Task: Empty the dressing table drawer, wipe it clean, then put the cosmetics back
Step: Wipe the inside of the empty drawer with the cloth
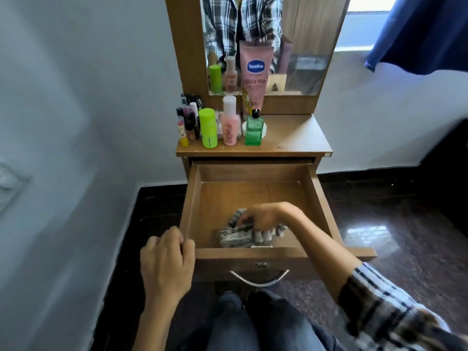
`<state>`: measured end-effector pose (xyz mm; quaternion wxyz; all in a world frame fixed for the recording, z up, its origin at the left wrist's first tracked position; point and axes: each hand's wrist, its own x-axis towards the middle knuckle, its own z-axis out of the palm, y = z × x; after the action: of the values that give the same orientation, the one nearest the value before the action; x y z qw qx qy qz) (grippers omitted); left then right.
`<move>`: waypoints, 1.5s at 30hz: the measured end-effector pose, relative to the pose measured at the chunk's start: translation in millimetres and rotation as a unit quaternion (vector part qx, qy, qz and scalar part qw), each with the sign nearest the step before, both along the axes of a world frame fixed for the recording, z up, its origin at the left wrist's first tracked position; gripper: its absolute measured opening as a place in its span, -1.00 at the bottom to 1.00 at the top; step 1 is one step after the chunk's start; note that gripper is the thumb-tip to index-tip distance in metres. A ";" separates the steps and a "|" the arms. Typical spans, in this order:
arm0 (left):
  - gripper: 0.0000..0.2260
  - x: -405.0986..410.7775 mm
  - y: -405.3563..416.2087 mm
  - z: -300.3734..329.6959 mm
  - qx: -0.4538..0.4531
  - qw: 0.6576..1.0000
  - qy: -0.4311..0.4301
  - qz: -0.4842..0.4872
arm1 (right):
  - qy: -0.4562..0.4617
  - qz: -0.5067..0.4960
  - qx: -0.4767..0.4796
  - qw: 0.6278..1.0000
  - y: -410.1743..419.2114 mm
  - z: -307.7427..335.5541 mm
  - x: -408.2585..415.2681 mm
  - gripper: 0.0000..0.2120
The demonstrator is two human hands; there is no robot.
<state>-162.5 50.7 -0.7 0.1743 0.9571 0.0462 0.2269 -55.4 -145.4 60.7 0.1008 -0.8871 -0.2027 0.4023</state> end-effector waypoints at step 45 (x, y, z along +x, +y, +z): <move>-0.30 -6.1 -4.8 9.4 0.046 0.996 0.078 -0.001 | -0.138 -0.079 0.010 0.987 24.0 26.9 -62.3 -0.72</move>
<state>-168.6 45.9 8.6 0.1262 0.9789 0.0478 0.1533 -117.7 -121.3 87.6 0.1126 -0.9464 -0.1477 0.2643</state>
